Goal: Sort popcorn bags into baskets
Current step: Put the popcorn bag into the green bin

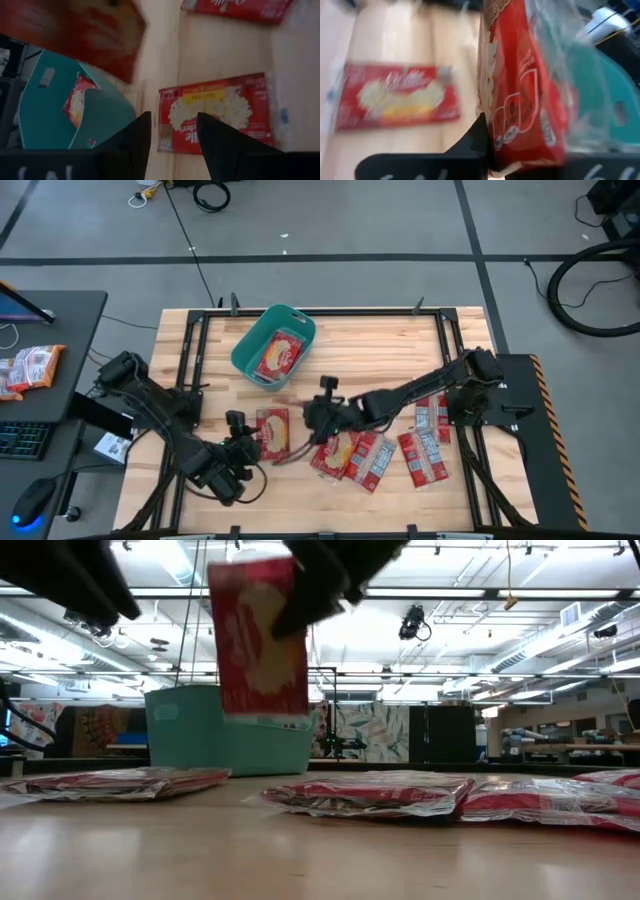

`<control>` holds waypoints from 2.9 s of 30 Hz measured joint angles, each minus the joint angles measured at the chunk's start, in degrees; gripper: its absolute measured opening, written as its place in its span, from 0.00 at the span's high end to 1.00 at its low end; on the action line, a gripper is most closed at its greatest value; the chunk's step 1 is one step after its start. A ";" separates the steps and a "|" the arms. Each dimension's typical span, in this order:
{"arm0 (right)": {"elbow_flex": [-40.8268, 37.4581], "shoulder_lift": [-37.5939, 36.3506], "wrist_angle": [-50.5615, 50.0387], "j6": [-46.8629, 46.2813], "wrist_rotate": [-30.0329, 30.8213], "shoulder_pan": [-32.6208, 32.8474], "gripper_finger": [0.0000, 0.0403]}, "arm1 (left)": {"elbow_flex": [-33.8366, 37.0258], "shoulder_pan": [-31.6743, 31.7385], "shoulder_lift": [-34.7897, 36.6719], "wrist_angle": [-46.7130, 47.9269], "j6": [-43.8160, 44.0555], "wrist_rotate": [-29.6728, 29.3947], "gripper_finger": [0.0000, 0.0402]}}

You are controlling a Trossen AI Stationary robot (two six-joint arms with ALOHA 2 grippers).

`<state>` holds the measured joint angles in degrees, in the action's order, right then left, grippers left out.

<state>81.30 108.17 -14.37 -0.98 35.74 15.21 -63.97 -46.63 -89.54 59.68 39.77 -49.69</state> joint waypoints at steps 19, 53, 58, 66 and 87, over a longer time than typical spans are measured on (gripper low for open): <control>-0.04 2.46 30.47 -11.04 -31.43 -22.96 0.92 | 13.84 -3.26 8.06 -21.33 -9.29 3.39 0.65; 0.04 1.27 14.08 -10.70 -21.64 -28.71 0.63 | 13.78 -2.31 8.00 -23.47 -10.03 3.56 0.65; 0.09 -1.74 6.89 -2.68 -22.14 -22.89 0.63 | 13.76 -0.67 6.87 -24.73 -10.38 10.23 0.65; 0.04 -2.50 -8.23 -2.85 -11.48 -11.66 0.63 | 13.74 -1.21 0.49 -26.35 -19.49 18.51 0.61; 0.04 -2.50 -11.04 -12.38 4.95 4.86 0.63 | 13.65 -1.79 -11.56 -24.37 -42.58 10.85 0.40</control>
<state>81.34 105.67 -25.41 -13.36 40.69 20.07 -50.33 -48.42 -101.10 35.31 -2.81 -38.85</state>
